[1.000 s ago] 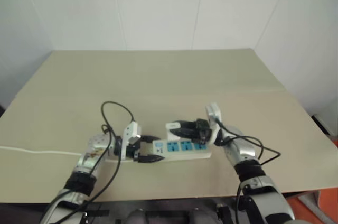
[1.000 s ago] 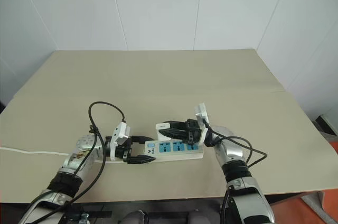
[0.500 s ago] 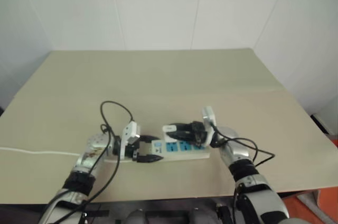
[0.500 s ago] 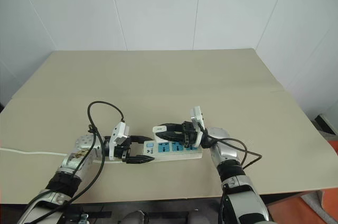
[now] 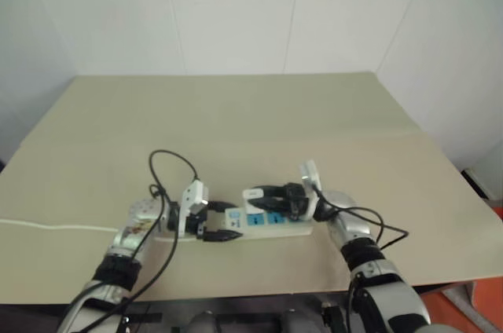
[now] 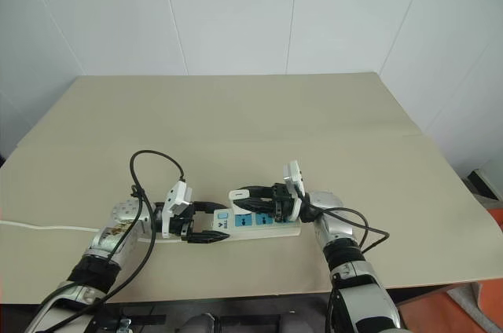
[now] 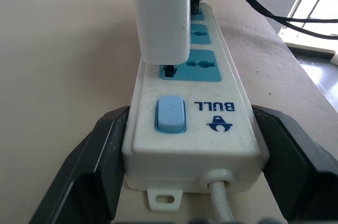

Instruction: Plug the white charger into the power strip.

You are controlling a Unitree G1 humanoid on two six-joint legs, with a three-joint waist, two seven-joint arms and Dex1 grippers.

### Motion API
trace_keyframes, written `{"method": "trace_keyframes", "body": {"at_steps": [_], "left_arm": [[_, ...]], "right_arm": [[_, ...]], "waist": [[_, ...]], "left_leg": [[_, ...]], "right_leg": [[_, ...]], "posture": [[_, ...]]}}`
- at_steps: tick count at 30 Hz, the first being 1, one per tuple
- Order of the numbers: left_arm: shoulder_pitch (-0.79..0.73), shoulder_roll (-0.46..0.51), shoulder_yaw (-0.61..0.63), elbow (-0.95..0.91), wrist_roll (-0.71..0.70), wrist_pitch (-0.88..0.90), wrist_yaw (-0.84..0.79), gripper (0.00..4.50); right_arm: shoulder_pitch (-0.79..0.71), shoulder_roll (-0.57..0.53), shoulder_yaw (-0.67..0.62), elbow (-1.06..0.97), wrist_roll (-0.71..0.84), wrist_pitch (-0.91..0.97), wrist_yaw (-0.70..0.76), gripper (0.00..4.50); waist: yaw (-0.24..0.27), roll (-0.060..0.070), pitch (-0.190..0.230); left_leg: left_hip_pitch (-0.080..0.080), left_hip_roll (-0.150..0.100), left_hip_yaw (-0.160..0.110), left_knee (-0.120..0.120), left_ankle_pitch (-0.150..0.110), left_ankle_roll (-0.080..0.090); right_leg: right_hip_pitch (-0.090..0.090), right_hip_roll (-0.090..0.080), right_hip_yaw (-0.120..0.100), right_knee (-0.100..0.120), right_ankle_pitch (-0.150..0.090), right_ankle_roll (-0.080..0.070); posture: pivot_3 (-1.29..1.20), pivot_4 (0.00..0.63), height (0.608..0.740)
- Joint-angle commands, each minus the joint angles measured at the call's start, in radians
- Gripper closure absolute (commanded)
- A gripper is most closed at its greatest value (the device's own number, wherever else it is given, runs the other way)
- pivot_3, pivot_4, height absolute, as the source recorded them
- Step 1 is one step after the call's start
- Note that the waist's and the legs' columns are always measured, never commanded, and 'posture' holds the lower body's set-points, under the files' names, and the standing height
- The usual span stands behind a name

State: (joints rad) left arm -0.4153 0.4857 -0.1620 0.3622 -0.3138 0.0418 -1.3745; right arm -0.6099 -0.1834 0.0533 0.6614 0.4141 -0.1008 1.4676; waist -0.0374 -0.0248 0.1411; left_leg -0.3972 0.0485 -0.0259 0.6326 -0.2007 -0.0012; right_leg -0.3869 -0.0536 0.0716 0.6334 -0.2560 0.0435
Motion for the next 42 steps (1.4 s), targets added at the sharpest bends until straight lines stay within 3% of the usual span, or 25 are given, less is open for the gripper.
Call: {"method": "trace_keyframes", "body": {"at_steps": [1,19,31,42], "left_arm": [[0.007,0.021,0.003,-0.006,0.018,0.002,0.000,1.23],[0.007,0.020,-0.001,-0.008,0.016,-0.001,0.003,1.23],[0.011,0.020,-0.006,-0.014,0.017,-0.009,0.003,1.23],[0.022,0.022,-0.005,-0.026,0.016,-0.014,0.011,1.23]], "right_arm": [[0.011,-0.020,-0.009,0.039,-0.022,-0.026,0.013,3.37],[-0.020,-0.113,-0.013,0.127,-0.048,-0.078,0.084,3.37],[-0.063,-0.069,0.025,0.069,-0.066,-0.137,0.059,3.37],[-0.129,-0.075,0.066,0.125,-0.138,-0.051,0.011,3.37]], "waist": [[0.000,0.000,0.000],[0.004,0.000,0.000],[0.002,0.000,0.000],[-0.005,0.000,0.000]], "left_leg": [[0.000,0.000,0.000,0.000,0.000,0.000],[0.002,0.000,0.000,0.000,0.000,0.000],[0.002,0.000,0.000,0.000,0.000,0.000],[0.003,0.000,0.000,0.000,0.000,0.000]], "right_leg": [[0.000,0.000,0.000,0.000,0.000,0.000],[0.002,0.000,0.000,0.000,0.000,0.000],[0.002,0.000,0.000,0.000,0.000,0.000],[0.001,0.000,0.001,0.001,0.000,0.000]], "posture": [[0.00,0.150,0.740],[0.00,0.150,0.740],[0.00,0.150,0.740],[0.00,0.150,0.740]]}}
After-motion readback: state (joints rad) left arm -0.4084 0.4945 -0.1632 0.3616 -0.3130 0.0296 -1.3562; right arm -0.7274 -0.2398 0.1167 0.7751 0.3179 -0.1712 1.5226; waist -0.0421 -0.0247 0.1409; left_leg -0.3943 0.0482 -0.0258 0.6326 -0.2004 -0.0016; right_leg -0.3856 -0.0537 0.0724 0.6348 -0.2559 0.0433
